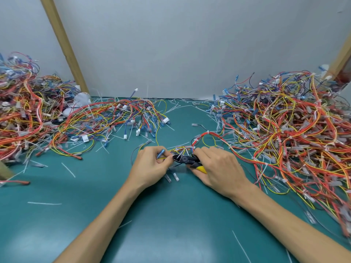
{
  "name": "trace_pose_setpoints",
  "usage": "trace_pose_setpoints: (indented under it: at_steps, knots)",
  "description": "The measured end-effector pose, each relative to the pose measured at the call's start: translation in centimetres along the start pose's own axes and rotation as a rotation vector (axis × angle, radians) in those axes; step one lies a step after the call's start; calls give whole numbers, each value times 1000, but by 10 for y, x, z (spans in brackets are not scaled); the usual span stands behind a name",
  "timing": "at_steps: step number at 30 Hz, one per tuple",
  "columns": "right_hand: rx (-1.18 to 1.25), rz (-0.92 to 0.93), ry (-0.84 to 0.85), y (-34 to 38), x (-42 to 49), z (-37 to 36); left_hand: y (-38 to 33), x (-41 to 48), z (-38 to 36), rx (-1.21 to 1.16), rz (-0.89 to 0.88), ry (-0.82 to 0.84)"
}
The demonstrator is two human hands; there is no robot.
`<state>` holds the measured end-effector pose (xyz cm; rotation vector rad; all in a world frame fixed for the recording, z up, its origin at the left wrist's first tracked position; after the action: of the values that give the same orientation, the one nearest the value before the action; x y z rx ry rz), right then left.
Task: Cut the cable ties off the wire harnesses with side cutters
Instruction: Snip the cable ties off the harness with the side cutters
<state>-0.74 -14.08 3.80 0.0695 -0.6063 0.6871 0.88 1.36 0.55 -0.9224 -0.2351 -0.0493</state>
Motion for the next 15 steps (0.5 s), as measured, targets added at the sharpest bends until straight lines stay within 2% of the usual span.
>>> trace_pose_setpoints:
  at_steps: [5,11,15]
  knots:
    - [67,-6,50,-2,0,-6,0,-1,1,9,-4,-33]
    - [246,-92,88,-12,0,-14,0,-1,-4,23,-49,16]
    - [278,-120,129,-15,0,-20,0,0,-5,57,-48,23]
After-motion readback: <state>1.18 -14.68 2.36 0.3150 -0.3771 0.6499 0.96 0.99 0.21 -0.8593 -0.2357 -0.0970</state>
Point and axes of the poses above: each hand's wrist, its own x-axis towards the middle knuckle, its own z-axis out of the back of the hand, y = z × x, the point moved 10 cm from there along x, towards the middle knuckle, and after that the axes turned 3 degrees about -z, right-handed, at the moved point
